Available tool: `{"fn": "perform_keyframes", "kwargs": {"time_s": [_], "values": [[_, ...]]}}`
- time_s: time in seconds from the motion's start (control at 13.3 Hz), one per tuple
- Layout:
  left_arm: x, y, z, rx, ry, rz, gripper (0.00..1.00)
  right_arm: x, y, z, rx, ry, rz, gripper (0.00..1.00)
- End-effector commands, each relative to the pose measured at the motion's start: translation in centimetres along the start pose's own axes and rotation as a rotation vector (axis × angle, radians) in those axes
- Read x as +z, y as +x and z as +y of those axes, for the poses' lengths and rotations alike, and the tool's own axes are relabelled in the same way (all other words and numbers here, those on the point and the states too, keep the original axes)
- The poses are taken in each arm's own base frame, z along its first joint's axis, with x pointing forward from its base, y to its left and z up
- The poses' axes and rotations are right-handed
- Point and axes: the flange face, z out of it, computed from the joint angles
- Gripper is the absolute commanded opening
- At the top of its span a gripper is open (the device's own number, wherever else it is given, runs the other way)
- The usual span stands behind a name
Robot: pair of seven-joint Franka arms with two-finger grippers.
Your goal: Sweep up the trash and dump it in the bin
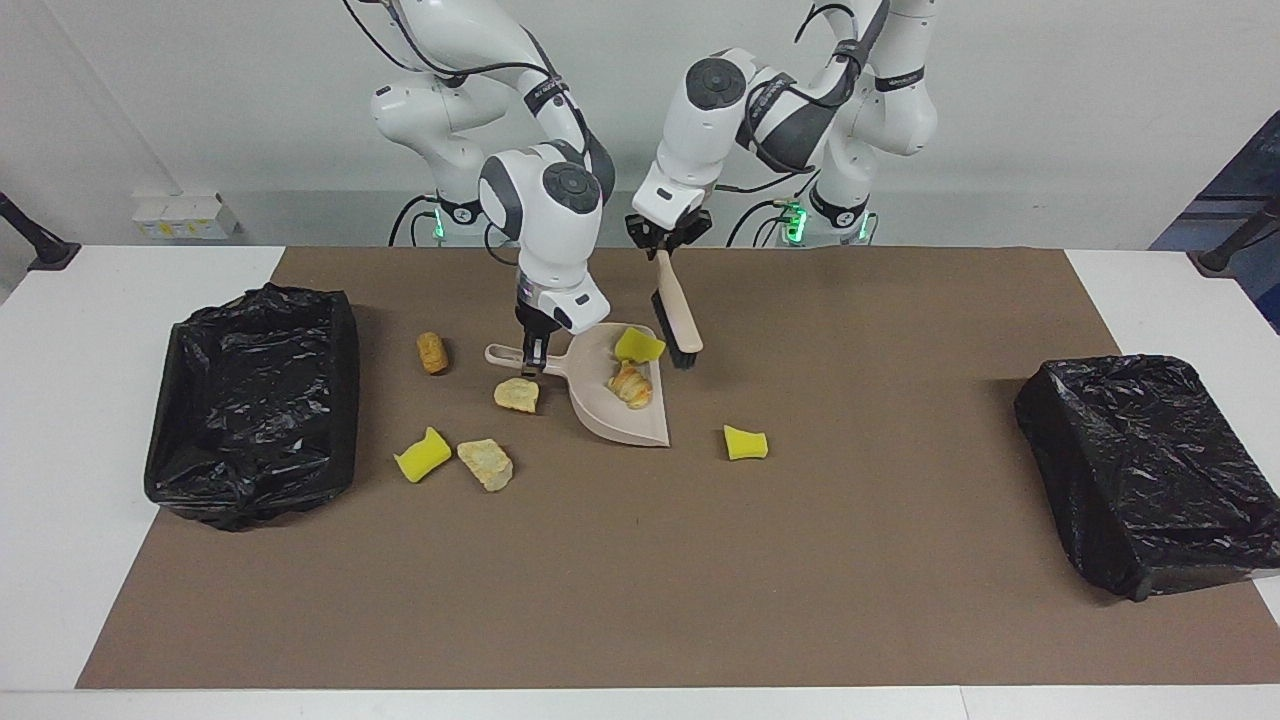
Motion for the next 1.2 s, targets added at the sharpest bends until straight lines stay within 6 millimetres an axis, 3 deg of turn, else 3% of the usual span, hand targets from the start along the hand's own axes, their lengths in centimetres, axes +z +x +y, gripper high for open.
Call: {"fn": "perform_keyframes", "kwargs": {"time_s": [0.0,0.38,0.6,0.68,0.9,1.13], "values": [[-0.4,3.1,-3.0,-0.019,0.009,-0.007,0.0,0.3,-0.3,-0.3,0.008,0.004,-0.013,0.0],[0.2,12.5,-10.6,0.162,0.093,0.052,0.0,0.4,-0.3,-0.2,0.009,0.005,-0.011,0.0],[1.3,16.3,-15.5,0.267,0.106,0.082,0.0,0.3,-0.5,-0.2,0.013,0.004,-0.011,0.0],[2.3,17.4,-16.2,0.325,0.114,0.088,0.0,0.3,-0.5,-0.2,0.014,0.003,-0.01,0.0],[5.0,17.4,-15.0,0.452,0.128,0.067,0.0,0.3,-0.5,-0.2,0.013,0.004,-0.011,0.0],[7.3,14.5,-12.7,0.493,0.137,0.075,0.0,0.3,-0.5,-0.2,0.014,0.004,-0.009,0.0]]}}
